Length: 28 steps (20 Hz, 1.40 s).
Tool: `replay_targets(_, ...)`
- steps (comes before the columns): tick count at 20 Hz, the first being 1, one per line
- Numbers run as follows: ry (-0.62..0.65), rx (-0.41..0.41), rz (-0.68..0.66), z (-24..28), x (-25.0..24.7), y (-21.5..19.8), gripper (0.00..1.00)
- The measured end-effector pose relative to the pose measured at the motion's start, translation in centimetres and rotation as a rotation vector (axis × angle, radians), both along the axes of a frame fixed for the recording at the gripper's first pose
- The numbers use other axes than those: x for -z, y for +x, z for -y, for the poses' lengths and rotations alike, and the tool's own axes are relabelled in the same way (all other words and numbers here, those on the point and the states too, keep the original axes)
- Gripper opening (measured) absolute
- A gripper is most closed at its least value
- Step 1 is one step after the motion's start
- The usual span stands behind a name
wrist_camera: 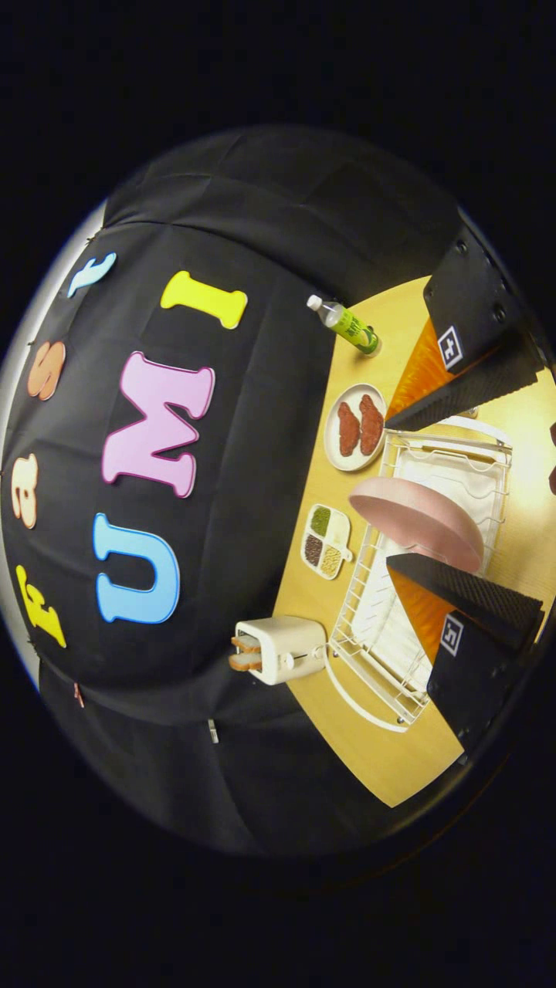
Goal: Take the plate from the dish rack, then take the spoon from the basket and place it into the plate.
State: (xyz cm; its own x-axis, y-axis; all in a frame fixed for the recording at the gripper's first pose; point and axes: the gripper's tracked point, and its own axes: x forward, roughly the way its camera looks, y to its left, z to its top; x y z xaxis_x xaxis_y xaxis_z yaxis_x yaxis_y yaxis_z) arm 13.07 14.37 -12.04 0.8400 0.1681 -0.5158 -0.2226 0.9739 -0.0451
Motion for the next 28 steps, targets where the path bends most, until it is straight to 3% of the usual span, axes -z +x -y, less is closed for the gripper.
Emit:
replay_targets(10,0.041,0.144,-0.263,-0.4,7.1,2.7,0.93)
replay_targets(12,0.081,0.179,-0.298,-1.0,7.4,2.8,0.77)
replay_targets(13,0.096,0.189,-0.312,-1.4,7.5,2.9,0.60)
replay_targets(17,0.093,0.213,-0.312,-1.5,7.5,3.1,0.34)
replay_targets(28,-0.083,0.285,-0.192,-1.8,5.5,3.7,0.27)
